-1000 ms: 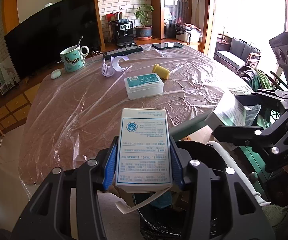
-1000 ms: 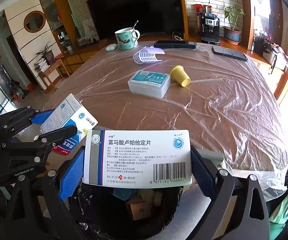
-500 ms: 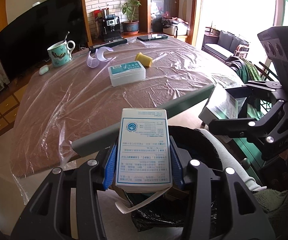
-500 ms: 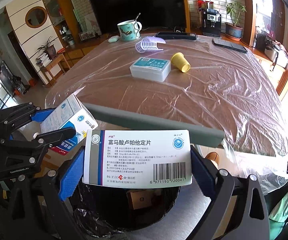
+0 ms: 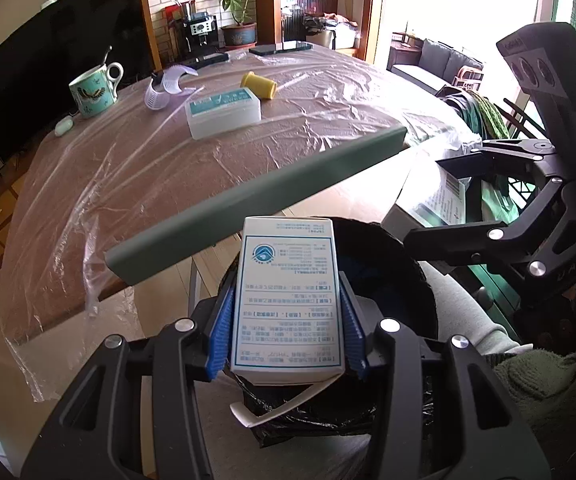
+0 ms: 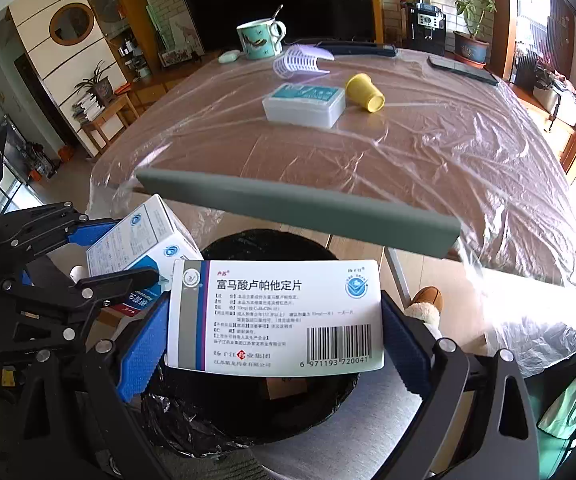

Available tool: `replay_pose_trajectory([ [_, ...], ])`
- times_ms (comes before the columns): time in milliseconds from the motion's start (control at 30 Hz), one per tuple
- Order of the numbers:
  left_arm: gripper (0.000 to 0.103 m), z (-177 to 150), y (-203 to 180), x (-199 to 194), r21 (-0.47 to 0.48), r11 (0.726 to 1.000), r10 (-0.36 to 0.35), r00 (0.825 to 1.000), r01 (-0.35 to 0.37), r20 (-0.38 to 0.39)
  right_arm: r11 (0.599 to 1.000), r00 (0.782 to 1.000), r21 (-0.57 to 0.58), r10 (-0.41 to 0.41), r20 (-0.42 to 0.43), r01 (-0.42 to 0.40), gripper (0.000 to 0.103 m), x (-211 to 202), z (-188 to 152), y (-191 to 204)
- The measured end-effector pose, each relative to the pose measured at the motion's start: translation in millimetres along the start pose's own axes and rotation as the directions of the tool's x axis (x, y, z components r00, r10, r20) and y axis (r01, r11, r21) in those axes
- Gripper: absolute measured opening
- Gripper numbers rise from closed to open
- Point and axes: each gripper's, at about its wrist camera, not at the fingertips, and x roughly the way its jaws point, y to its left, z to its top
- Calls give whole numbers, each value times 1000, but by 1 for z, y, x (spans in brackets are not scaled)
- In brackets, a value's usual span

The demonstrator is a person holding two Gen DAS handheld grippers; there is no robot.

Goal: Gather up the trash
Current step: 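Carry white-blue box with left tool while right tool carries barcode box to bin, then open left tool over bin while right tool releases barcode medicine box into it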

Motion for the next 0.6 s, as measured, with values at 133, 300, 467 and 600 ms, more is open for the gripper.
replay_pose_trajectory([
  [133, 48, -5, 1, 8, 0, 1000, -7, 1000, 7, -24, 1000, 1000, 0, 4, -21, -4, 94, 7, -3, 0],
  [300, 48, -13, -1, 21, 4, 1000, -21, 998, 22, -63, 1000, 999, -1, -9, -38, 9, 94, 17, -6, -2],
  [467, 48, -20, -2, 37, 10, 999, -34, 994, 35, -102, 1000, 998, 18, -10, -55, 11, 94, 30, -10, -6],
  [600, 48, -25, -1, 48, 4, 999, -47, 991, 48, -125, 999, 997, 41, -2, -71, 4, 94, 42, -13, -8],
])
